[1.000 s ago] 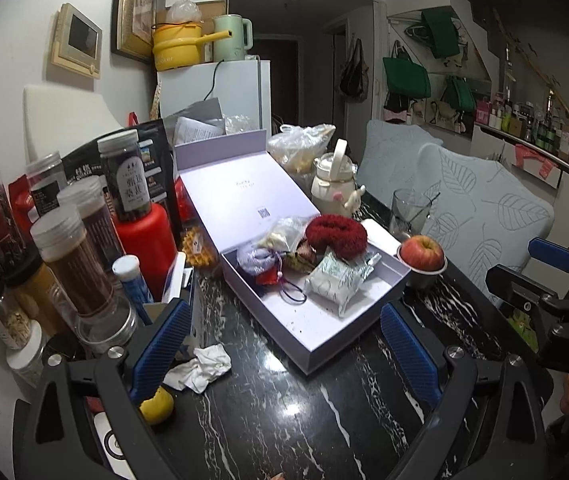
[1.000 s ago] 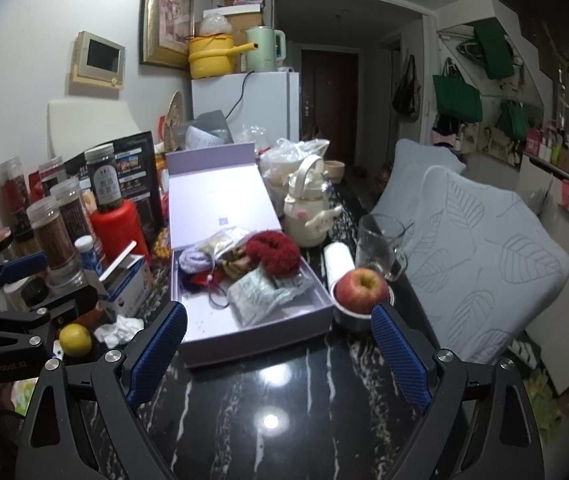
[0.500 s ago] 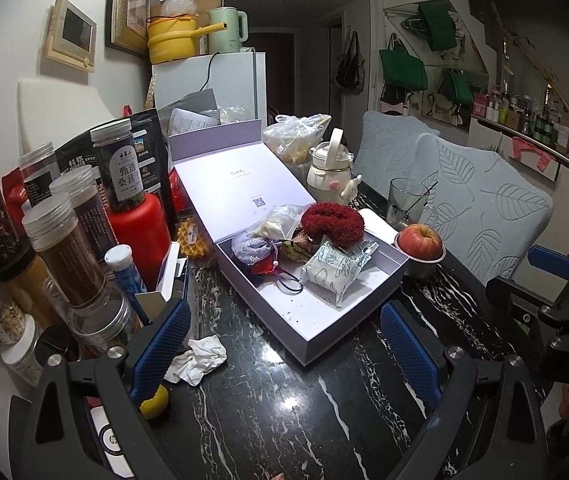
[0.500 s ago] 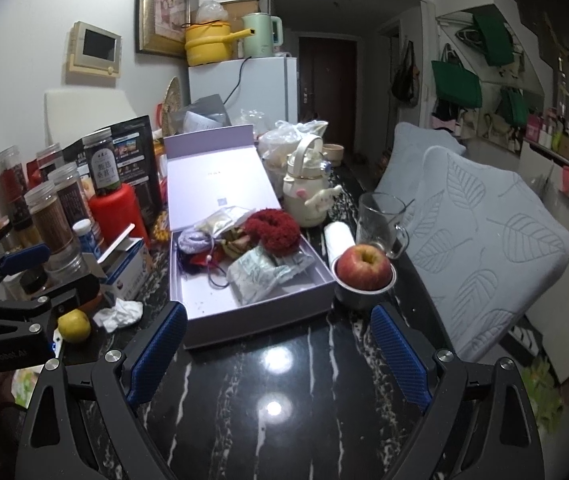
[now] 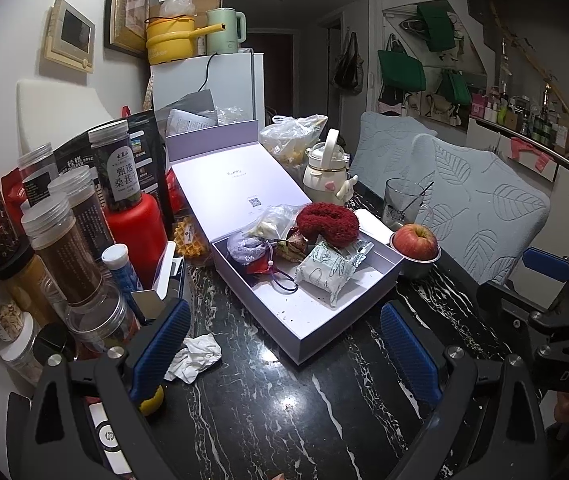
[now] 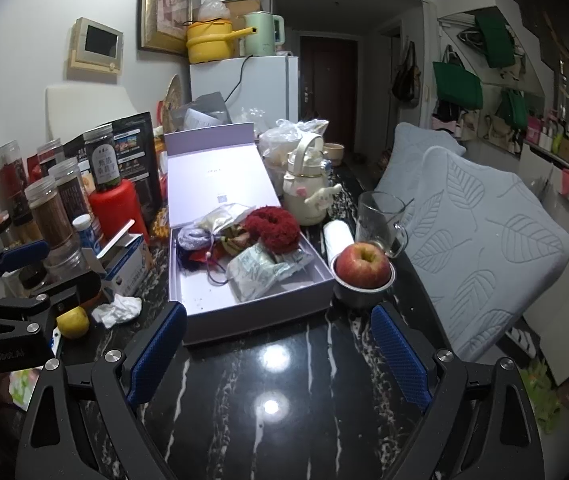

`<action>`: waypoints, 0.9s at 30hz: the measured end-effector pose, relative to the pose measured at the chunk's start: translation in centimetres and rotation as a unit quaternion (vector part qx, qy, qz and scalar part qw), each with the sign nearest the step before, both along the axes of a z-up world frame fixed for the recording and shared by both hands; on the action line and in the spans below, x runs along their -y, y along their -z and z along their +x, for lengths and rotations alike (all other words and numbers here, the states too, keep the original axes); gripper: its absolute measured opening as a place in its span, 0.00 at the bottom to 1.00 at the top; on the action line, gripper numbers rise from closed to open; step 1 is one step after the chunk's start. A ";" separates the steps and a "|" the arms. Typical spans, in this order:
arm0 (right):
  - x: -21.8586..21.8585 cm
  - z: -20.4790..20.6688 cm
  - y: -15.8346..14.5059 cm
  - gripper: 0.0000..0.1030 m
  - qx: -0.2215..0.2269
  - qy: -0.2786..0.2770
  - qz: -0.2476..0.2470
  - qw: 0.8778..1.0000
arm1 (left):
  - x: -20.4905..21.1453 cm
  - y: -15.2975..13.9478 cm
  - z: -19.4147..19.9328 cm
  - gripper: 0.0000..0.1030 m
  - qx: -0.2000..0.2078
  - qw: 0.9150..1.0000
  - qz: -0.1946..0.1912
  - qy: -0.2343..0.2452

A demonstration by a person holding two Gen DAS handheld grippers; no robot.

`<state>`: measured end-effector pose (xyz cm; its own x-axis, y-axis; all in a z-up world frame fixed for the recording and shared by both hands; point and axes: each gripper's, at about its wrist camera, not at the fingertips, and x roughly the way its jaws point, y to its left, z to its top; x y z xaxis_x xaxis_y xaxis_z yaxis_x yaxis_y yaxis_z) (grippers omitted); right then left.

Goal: Organize soft objects

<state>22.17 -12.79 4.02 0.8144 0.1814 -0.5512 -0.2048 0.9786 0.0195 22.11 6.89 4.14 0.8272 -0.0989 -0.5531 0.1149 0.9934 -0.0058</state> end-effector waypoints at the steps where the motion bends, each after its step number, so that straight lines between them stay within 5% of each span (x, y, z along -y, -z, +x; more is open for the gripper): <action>1: 0.0 0.0 0.0 0.92 0.000 0.000 0.000 1.000 | 0.0 0.0 0.0 0.95 0.000 1.000 0.000 0.001; 27: 0.6 -0.2 0.6 0.92 -0.005 0.001 -0.010 1.000 | 1.6 -0.3 -0.2 0.95 0.001 1.000 0.007 0.014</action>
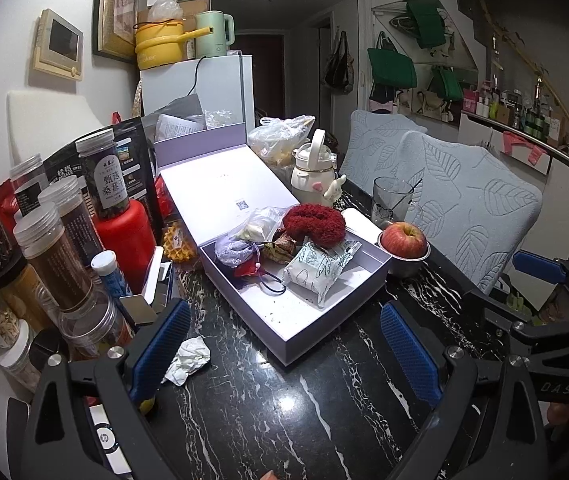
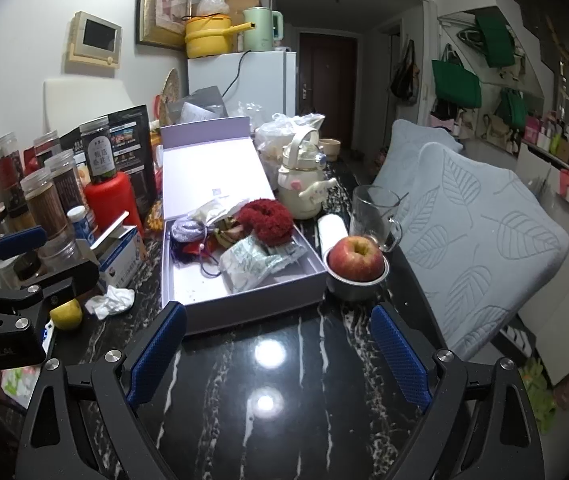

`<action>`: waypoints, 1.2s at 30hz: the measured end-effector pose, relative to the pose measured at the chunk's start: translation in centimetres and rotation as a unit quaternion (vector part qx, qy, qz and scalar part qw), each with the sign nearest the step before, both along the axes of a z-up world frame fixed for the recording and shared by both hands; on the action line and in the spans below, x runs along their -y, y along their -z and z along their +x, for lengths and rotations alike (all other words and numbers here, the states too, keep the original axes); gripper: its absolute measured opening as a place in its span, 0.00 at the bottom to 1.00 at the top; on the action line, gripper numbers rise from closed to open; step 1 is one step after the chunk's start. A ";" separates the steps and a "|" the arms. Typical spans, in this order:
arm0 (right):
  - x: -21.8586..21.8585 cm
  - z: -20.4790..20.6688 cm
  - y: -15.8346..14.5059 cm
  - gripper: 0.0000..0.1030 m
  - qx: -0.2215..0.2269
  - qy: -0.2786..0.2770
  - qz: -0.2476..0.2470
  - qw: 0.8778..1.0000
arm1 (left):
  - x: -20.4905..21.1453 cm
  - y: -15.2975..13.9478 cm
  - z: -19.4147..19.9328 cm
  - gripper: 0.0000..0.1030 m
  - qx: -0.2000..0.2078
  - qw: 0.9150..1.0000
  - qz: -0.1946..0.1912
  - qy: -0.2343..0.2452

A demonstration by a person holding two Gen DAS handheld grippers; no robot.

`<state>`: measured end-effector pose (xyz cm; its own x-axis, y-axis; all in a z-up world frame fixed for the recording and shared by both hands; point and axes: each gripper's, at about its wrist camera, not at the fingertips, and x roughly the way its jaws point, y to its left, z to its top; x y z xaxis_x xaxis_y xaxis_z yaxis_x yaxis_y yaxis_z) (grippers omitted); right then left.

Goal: Organize soft objects

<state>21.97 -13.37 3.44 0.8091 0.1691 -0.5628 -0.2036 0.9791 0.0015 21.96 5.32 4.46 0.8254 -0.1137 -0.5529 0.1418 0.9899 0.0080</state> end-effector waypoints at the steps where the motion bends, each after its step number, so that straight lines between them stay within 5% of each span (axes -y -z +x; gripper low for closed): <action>1: 0.1 0.0 0.0 0.92 0.000 0.000 0.000 1.000 | 0.0 0.0 0.0 0.95 -0.001 1.000 0.002 -0.001; 36: 1.1 -0.7 0.4 0.92 -0.007 0.019 -0.011 1.000 | 1.2 0.0 -0.6 0.95 -0.008 1.000 0.013 0.005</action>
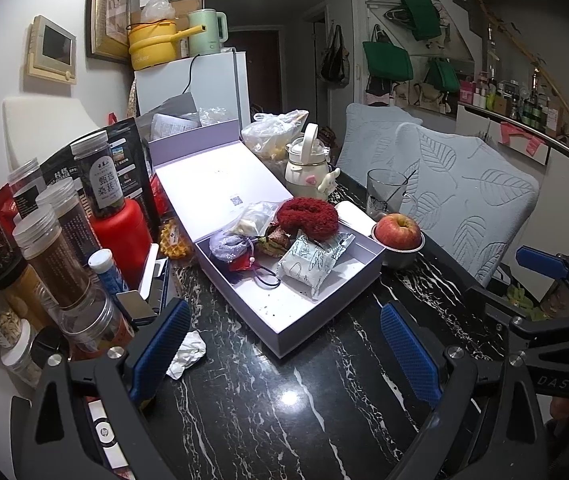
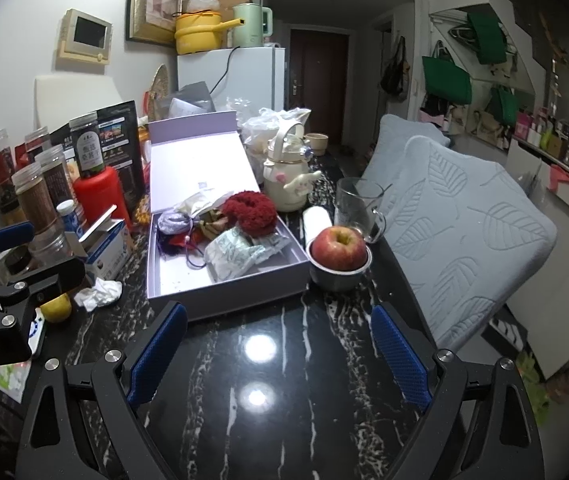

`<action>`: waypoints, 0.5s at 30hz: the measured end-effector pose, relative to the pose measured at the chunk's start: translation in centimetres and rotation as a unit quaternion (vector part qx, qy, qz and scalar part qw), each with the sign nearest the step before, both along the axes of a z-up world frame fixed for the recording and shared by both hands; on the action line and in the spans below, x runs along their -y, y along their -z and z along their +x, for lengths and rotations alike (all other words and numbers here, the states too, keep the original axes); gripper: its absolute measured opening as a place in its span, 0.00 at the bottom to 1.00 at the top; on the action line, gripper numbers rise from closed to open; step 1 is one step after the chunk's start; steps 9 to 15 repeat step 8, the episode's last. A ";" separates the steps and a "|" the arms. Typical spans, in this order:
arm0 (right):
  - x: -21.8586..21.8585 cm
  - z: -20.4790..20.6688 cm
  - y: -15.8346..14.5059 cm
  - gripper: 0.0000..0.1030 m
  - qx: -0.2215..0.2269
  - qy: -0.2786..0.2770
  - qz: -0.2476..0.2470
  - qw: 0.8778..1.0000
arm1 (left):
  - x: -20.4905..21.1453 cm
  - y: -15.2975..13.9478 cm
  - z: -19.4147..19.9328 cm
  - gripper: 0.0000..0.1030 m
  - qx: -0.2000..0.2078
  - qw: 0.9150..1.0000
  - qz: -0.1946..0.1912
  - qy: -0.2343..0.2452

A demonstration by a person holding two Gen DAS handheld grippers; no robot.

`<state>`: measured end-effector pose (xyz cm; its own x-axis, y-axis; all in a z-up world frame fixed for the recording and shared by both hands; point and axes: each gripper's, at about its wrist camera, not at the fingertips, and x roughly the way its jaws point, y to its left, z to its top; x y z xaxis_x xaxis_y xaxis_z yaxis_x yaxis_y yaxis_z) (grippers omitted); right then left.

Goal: Organize soft objects

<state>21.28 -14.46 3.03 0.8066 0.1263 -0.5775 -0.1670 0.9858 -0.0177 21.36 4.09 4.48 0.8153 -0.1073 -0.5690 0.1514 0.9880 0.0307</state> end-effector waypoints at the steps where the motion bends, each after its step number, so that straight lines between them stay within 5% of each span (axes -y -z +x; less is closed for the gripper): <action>1: 0.0 0.0 0.0 0.92 0.000 0.000 0.000 1.000 | 0.0 0.0 0.0 0.95 0.000 1.000 0.000 0.001; 15: -0.2 0.1 0.3 0.92 -0.006 -0.001 -0.001 1.000 | 0.1 0.3 0.0 0.95 -0.001 1.000 0.003 0.002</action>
